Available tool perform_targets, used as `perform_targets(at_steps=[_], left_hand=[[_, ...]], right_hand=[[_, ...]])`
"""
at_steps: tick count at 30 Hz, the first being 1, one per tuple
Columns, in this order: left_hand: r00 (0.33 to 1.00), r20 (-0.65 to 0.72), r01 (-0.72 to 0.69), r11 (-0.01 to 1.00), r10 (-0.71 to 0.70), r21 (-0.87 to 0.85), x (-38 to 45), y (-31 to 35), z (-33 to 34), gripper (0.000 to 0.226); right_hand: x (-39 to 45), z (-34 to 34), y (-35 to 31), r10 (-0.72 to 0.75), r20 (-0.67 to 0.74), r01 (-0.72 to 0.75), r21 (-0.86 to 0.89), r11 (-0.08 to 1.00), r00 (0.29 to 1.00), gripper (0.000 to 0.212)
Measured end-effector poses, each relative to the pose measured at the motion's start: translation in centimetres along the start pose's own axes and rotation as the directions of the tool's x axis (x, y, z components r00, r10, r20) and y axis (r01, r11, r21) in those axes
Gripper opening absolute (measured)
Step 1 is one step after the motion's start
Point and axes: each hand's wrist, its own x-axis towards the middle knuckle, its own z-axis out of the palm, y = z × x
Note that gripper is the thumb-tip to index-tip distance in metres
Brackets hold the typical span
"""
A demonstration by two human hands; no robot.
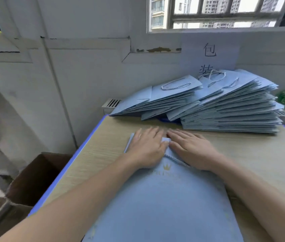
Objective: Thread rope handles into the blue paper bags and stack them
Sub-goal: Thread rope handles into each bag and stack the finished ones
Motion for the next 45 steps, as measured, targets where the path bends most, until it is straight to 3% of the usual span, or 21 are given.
perform_targets(at_steps=[6,10,12,17,18,22,31,37,42,43,45], left_hand=[[0.987,-0.149,0.048,0.993,-0.064,-0.112,-0.5,-0.9,-1.1,0.051],[0.993,0.029,0.113,0.991,-0.111,-0.078,-0.6,-1.8,-0.4,0.062],[0.993,0.036,0.118,0.991,-0.116,-0.067,-0.8,-1.7,-0.3,0.063],[0.994,-0.095,0.055,0.998,-0.057,-0.023,-1.2,-0.3,-1.2,0.062],[0.997,-0.076,0.025,1.000,-0.026,-0.018,-1.1,0.2,-0.9,0.063],[0.999,0.048,0.002,0.999,0.000,-0.052,-0.8,0.8,0.7,0.063],[0.977,-0.213,-0.065,0.956,0.003,-0.287,-1.2,0.3,0.0,0.043],[0.908,-0.385,-0.218,0.971,0.164,-0.100,-0.8,-0.5,-5.1,0.027],[0.685,-0.721,-0.207,0.977,0.102,-0.058,2.7,-1.4,-11.0,0.040],[0.674,-0.736,-0.187,0.978,0.062,-0.089,3.2,-1.6,-11.8,0.045],[0.733,-0.677,-0.107,0.972,-0.064,-0.208,4.1,-2.5,-12.4,0.050]], right_hand=[[-1.2,-1.1,2.0,0.008,-0.120,-0.003,0.040,0.999,0.993,0.048],[-1.4,-0.3,2.6,0.049,0.079,-0.054,0.060,0.997,0.996,0.055],[-1.5,0.0,2.3,0.060,0.085,-0.067,0.084,0.994,0.995,0.054],[-1.7,-1.1,2.6,0.034,-0.173,-0.030,0.029,0.999,0.984,0.054],[-1.7,-1.1,2.5,0.021,-0.173,-0.014,0.039,0.999,0.985,0.058],[-1.6,0.3,1.9,0.024,0.030,-0.024,0.006,1.000,0.999,0.052],[-2.2,0.5,1.0,0.066,-0.182,-0.060,0.038,0.998,0.981,0.034],[-2.6,-4.1,-0.2,-0.031,-0.175,0.010,-0.119,0.993,0.984,0.027],[1.0,-11.1,0.2,0.065,-0.323,0.018,0.247,0.969,0.944,0.018],[2.1,-12.1,0.6,0.106,-0.365,0.008,0.298,0.955,0.925,0.018],[4.2,-13.5,1.5,0.228,-0.445,-0.037,0.397,0.917,0.866,0.024]])
